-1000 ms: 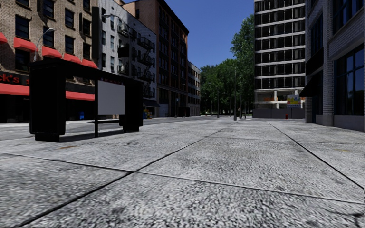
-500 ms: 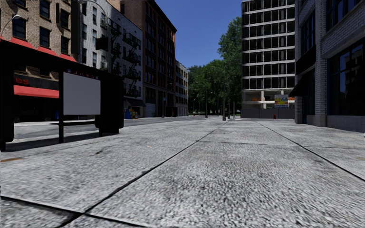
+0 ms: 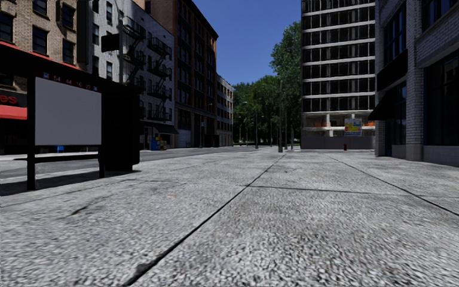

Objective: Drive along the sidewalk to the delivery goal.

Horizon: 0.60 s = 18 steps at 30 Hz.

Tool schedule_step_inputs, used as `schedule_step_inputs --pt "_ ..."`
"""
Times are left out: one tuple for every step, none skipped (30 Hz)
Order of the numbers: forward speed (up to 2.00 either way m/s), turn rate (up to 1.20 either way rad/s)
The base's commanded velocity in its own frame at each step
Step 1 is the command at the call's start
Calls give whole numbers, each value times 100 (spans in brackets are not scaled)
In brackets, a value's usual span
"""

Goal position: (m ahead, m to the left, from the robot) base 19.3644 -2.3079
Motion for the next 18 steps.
schedule_step_inputs --pt "200 0" --pt "200 0" --pt "200 0" --pt "200 0" --pt "200 -12" --pt "200 -21" --pt "200 -21" --pt "200 -31" --pt "200 -37" --pt "200 -43" --pt "200 -43" --pt "200 -45" --pt "200 -5" --pt "200 0" --pt "200 0" --pt "200 0" --pt "200 0" --pt "200 0"
